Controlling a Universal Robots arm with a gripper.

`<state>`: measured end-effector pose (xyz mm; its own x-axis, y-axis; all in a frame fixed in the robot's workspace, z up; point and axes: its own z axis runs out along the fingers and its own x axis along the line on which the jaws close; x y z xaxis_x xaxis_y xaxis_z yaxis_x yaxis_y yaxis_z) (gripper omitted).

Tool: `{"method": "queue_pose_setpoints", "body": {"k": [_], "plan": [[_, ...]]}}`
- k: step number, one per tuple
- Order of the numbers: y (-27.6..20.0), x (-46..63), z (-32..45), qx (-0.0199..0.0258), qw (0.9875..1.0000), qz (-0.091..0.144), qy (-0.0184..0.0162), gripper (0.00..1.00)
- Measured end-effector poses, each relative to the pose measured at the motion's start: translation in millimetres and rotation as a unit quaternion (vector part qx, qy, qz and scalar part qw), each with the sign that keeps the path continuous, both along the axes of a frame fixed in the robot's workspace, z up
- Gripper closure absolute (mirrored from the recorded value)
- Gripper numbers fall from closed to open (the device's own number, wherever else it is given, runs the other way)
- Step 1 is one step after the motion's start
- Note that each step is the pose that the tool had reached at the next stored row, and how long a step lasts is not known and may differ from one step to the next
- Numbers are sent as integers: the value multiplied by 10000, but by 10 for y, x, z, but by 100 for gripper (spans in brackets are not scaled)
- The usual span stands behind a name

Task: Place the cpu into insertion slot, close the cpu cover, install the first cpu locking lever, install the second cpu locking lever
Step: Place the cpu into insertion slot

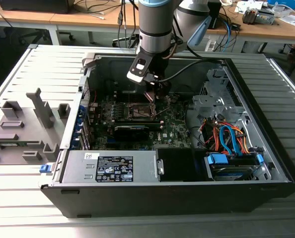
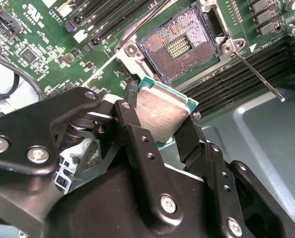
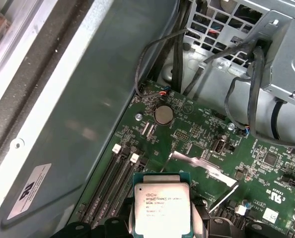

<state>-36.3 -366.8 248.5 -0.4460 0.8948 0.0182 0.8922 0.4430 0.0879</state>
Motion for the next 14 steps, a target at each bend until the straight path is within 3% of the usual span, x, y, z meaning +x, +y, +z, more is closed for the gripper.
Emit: {"method": "queue_pose_setpoints", "body": {"k": [14], "plan": [[0,0,0,0,9997,-226,0,46]]}}
